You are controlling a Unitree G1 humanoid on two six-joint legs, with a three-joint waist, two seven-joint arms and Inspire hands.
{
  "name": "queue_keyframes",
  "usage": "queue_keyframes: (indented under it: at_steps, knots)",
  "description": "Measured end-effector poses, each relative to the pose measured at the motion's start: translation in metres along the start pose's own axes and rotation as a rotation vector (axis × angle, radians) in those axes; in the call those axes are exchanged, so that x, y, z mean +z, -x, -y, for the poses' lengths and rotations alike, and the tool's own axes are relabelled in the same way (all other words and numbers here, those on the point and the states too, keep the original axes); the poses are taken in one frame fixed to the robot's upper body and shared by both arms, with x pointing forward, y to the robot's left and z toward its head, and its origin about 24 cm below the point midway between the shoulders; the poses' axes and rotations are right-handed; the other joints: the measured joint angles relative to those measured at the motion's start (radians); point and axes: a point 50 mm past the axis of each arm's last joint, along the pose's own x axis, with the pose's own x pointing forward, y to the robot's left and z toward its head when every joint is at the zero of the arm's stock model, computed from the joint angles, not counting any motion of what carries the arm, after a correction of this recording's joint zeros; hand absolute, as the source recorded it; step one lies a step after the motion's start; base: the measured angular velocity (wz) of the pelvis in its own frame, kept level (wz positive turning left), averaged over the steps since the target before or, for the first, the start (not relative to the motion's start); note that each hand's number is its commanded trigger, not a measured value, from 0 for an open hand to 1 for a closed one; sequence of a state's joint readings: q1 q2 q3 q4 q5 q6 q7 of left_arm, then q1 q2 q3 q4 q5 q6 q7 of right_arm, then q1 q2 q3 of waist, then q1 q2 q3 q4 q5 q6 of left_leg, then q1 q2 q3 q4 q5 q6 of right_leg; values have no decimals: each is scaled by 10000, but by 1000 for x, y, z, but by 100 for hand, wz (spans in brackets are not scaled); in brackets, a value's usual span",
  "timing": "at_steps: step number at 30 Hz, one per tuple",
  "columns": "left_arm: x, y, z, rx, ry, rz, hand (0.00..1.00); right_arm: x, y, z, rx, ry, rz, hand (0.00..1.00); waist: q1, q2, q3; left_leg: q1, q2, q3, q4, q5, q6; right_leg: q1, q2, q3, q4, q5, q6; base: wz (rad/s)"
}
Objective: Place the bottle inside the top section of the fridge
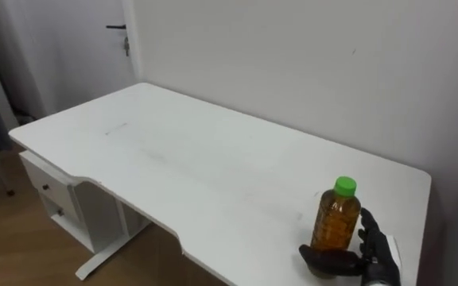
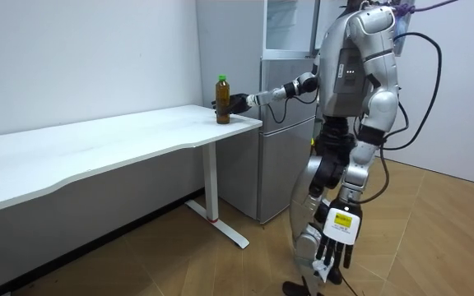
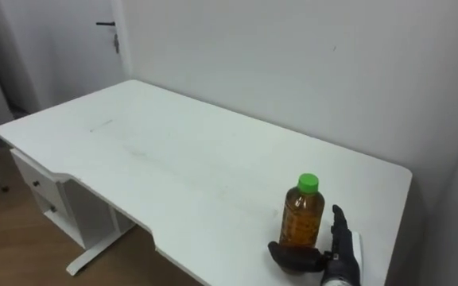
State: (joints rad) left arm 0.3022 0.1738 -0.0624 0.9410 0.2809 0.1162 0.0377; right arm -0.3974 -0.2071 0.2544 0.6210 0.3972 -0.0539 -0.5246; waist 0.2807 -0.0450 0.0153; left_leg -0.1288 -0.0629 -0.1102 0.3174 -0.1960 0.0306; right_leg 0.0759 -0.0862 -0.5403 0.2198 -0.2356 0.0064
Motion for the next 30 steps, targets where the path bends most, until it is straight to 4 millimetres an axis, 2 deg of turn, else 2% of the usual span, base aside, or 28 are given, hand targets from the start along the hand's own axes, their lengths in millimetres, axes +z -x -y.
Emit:
queue_keyframes:
  at_steps: [8, 9, 13, 16, 19, 23, 26, 30]
  knots:
    - [2, 0, -2, 30, 153, 151, 0, 7, -13, 10, -359, 220, -70, 0, 58, -57, 39, -357, -4, -170, 206, 39, 46, -263, -33, -131, 176, 2, -2, 7]
    - [2, 0, -2, 32, 147, 140, 0, 7, -14, 10, -391, 249, -81, 0, 63, -62, 63, -375, -8, -172, 213, 60, 51, -285, -33, -132, 173, 7, -9, 3]
    - [-1, 0, -6, 116, 40, 85, 0, 6, -15, 11, -491, 308, -151, 0, 163, -82, 60, -414, -18, -162, 235, 66, 56, -292, -36, -126, 123, 7, -9, 0]
    - [0, 0, -10, 188, -162, 150, 0, 7, -15, 12, -587, 267, -50, 0, 214, -141, 11, -529, -12, -156, 245, 81, 45, -399, -7, -123, 16, 50, -10, 0]
    - [-1, 0, -10, 187, -169, 131, 0, 7, -16, 13, -640, 256, 25, 0, 222, -132, 16, -532, -21, -208, 240, 88, 49, -403, 14, -141, 49, 66, -4, 0]
    - [-2, 0, -10, 175, 5, 108, 0, 8, -18, 19, -777, 360, 90, 0, 240, -166, 30, -612, -53, -329, 194, 97, 57, -406, -16, -372, 50, 69, 4, 9]
    - [-4, 1, -10, 174, -3, 42, 0, 8, -19, 21, -918, 423, 70, 0, 274, -246, 66, -651, -57, -388, 206, 107, 45, -408, -5, -391, 44, 69, 4, 7]
    - [-6, 1, -10, 162, 0, 1, 0, 8, -20, 22, -982, 474, 42, 0, 285, -284, 61, -682, -65, -409, 223, 108, 44, -418, -3, -405, 29, 70, 4, 3]
